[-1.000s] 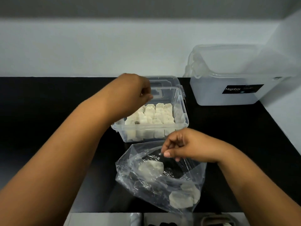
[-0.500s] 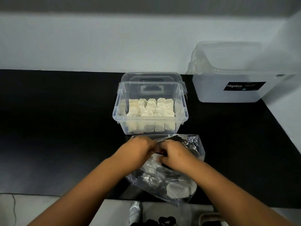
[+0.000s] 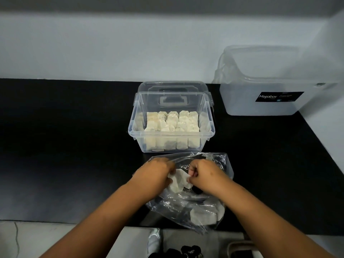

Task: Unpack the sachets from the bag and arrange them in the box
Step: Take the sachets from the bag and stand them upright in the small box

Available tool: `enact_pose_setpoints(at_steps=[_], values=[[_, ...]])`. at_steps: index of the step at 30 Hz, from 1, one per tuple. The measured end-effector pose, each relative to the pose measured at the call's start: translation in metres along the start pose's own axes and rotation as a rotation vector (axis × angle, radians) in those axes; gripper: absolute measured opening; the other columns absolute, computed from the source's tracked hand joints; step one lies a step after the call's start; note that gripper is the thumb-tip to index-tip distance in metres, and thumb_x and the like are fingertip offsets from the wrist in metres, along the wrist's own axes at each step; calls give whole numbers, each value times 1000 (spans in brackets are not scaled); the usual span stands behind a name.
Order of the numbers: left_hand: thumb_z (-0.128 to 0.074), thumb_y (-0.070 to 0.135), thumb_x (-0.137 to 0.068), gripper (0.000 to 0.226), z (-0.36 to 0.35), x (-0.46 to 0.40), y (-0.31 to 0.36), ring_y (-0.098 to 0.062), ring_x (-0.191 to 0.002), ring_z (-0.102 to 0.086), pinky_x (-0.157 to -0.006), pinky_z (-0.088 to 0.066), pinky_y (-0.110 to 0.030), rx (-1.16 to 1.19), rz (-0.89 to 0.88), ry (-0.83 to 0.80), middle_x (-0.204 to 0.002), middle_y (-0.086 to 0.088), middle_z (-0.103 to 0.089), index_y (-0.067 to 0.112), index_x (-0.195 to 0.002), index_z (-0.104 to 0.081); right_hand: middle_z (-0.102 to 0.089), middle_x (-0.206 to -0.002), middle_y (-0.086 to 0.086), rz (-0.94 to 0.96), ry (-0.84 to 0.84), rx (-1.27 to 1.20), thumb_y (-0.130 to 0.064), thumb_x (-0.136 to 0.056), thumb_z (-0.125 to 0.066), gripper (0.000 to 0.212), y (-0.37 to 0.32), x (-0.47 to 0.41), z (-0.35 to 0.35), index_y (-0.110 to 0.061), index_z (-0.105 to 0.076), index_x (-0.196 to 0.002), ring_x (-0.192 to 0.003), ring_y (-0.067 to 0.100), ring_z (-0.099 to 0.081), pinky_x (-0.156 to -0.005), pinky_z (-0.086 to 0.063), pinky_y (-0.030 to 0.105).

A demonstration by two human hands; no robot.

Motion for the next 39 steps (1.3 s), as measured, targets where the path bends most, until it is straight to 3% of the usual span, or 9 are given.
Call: enact_pose_setpoints(at_steps=[4, 10, 13, 16, 22, 25, 32, 36, 39], values=[[-63, 28, -86, 11, 11, 0, 5, -14, -89, -55, -71, -37, -23, 97, -6, 84, -91, 9, -52, 21, -92, -58, -56, -72, -13, 0, 40, -16, -20, -82, -72, 16, 1, 10, 17, -24, -58, -75, -74, 8, -57, -66, -45, 23], [-69, 30, -84, 23, 36, -1, 17, -7, -84, -58, -74, -50, -23, 362, 40, 216, -94, 11, -57, 24, -101, -54, -62, -66, -8, -4, 151, -245, -18, -78, -77, 16, 2, 31, 57, -23, -62, -73, -56, -4, -55, -53, -42, 10], [-72, 26, -84, 24, 48, -5, 21, -5, -82, -62, -74, -51, -15, 645, 109, 259, -92, 9, -63, 22, -103, -58, -69, -73, 2, 5, 201, -471, -16, -77, -79, 12, -3, 37, 75, -17, -67, -79, -61, 9, -61, -59, -50, 19], [-69, 16, -86, 11, 64, -9, 24, -14, -80, -65, -77, -57, -30, 869, 124, 323, -85, 2, -65, 21, -93, -63, -71, -80, 10, 28, 220, -614, -13, -76, -79, 13, -10, 35, 88, -11, -68, -82, -70, 23, -64, -69, -56, 36], [-67, 13, -87, 6, 102, -21, 18, -11, -74, -67, -71, -57, -33, 785, 46, 385, -79, 2, -68, 18, -89, -64, -68, -89, -9, 204, 390, -458, -24, -78, -78, 18, -39, 15, 128, -26, -66, -92, -67, 9, -58, -67, -52, 24], [-67, 14, -87, 5, 118, -29, 11, -7, -71, -66, -68, -53, -22, 740, 18, 408, -76, 4, -68, 18, -89, -65, -67, -90, -13, 293, 330, -287, -25, -81, -75, 22, -62, -5, 144, -26, -69, -102, -70, 6, -59, -67, -49, 18], [-68, 20, -87, 3, 138, -42, -24, -1, -74, -63, -63, -50, -15, 635, 79, 529, -82, 10, -67, 21, -88, -66, -67, -70, -9, 281, 217, -225, -18, -83, -73, 3, -71, -54, 144, -20, -71, -85, -65, 0, -61, -66, -51, 20], [-65, 22, -88, 13, 144, -42, -75, -14, -92, -61, -81, -53, -32, 380, 266, 696, -106, 0, -60, 21, -101, -66, -72, -72, -1, 207, 91, -126, -13, -87, -70, 4, -65, -79, 140, -16, -67, -87, -67, 7, -69, -72, -59, 31], [-63, 27, -89, 36, 136, -45, -106, -23, -112, -57, -94, -50, -41, 406, 441, 588, -130, -9, -50, 20, -124, -57, -73, -74, 3, 126, -88, -33, -11, -89, -66, 7, -60, -99, 130, -16, -62, -90, -65, 9, -71, -75, -60, 35]])
Point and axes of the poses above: each hand's wrist, its own x-axis away from the middle knuckle, its own z-axis out of the back of the hand, y = z × x, the point moved 4 cm from there along -x, towards the middle knuckle
